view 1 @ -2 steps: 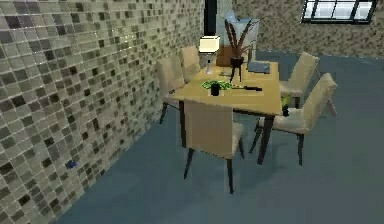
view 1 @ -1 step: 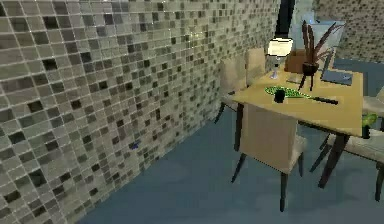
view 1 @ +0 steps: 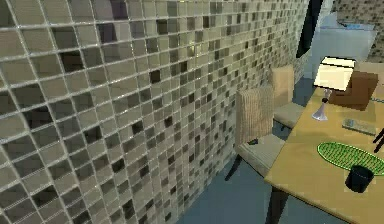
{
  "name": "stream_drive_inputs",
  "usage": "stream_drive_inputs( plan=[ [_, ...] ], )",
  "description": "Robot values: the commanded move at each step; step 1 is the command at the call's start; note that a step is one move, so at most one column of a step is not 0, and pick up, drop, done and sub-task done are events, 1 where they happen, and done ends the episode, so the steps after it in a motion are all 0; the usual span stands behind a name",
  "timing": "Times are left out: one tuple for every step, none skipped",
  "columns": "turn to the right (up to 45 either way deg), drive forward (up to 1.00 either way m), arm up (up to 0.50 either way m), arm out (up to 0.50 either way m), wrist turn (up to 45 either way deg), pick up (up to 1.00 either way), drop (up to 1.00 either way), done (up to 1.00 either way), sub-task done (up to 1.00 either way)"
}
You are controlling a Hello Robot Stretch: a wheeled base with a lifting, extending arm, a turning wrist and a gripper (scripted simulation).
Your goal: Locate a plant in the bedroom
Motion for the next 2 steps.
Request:
stream_drive_inputs(
  plan=[
    [-3.0,0.00,0.00,0.00,0.0,0.00,0.00,0.00,0.00],
    [0.0,0.40,0.00,0.00,0.0,0.00,0.00,0.00,0.00]
  ],
)
